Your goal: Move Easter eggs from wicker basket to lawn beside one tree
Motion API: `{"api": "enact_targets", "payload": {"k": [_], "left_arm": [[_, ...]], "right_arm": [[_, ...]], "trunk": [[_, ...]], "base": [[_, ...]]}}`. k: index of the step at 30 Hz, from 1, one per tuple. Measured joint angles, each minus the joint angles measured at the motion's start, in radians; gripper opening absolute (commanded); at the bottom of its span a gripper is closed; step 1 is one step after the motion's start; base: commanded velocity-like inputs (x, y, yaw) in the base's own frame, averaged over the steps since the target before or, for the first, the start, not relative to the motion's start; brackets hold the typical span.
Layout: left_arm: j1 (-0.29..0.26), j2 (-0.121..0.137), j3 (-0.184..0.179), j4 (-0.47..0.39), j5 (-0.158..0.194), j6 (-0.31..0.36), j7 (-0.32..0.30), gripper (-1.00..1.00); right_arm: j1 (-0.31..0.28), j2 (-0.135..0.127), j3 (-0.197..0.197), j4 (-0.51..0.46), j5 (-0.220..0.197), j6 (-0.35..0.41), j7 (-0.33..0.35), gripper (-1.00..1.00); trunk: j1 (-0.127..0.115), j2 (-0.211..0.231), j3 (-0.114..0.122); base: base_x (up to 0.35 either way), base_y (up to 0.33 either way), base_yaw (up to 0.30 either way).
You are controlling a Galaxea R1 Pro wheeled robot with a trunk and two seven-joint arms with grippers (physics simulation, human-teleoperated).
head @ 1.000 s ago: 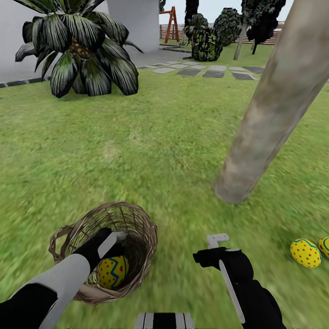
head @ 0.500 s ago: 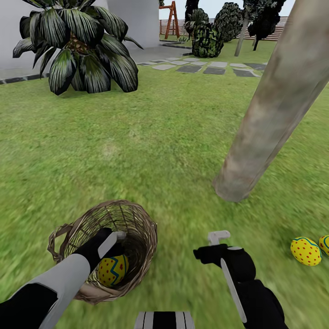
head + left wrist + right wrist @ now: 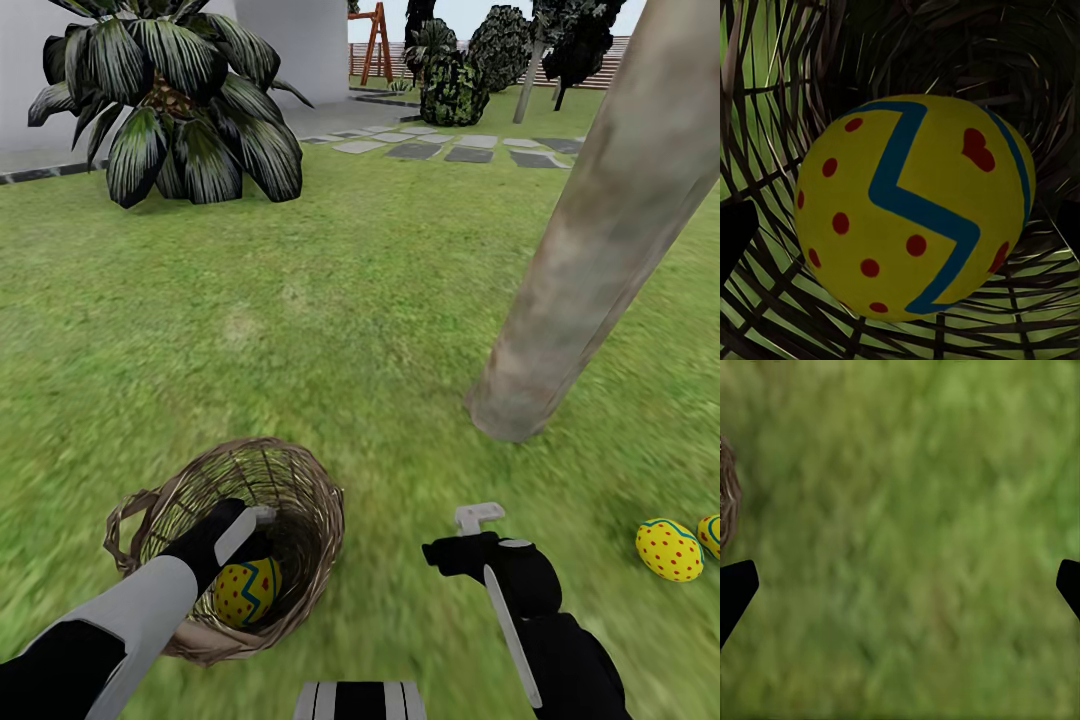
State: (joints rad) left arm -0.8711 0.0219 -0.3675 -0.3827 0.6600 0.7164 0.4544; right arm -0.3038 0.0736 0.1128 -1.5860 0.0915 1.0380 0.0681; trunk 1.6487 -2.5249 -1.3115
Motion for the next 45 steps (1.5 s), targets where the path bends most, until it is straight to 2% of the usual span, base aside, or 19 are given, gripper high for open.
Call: {"api": "enact_targets", "payload": {"k": [6,9,15,24,37,45], "left_arm": [[0.000,0.000,-0.001,0.000,0.000,0.000,0.000,1.00],[0.000,0.000,-0.001,0.000,0.000,0.000,0.000,1.00],[0.000,0.000,-0.002,0.000,0.000,-0.001,0.000,1.00],[0.000,0.001,-0.001,-0.001,-0.002,-0.002,0.000,1.00],[0.000,0.001,-0.002,-0.002,-0.002,-0.002,0.000,1.00],[0.000,0.000,-0.003,-0.002,-0.002,-0.002,0.001,1.00]], "right_arm": [[0.005,0.016,0.001,-0.001,-0.002,-0.013,0.004,1.00],[-0.004,0.033,0.000,-0.001,-0.002,-0.008,0.008,1.00],[-0.034,0.044,-0.002,-0.001,-0.002,-0.001,0.012,1.00],[-0.098,0.046,-0.018,-0.001,-0.001,0.002,0.014,1.00],[-0.105,0.043,-0.063,-0.001,-0.001,0.005,0.014,1.00],[-0.107,0.045,-0.067,-0.001,-0.002,0.005,0.015,1.00]], "trunk": [[0.000,0.000,0.000],[0.000,0.000,0.000],[0.000,0.000,0.000],[0.000,0.000,0.000],[0.000,0.000,0.000],[0.000,0.000,0.000]], "base": [[0.000,0.000,0.000],[0.000,0.000,0.000],[0.000,0.000,0.000],[0.000,0.000,0.000],[0.000,0.000,0.000],[0.000,0.000,0.000]]}}
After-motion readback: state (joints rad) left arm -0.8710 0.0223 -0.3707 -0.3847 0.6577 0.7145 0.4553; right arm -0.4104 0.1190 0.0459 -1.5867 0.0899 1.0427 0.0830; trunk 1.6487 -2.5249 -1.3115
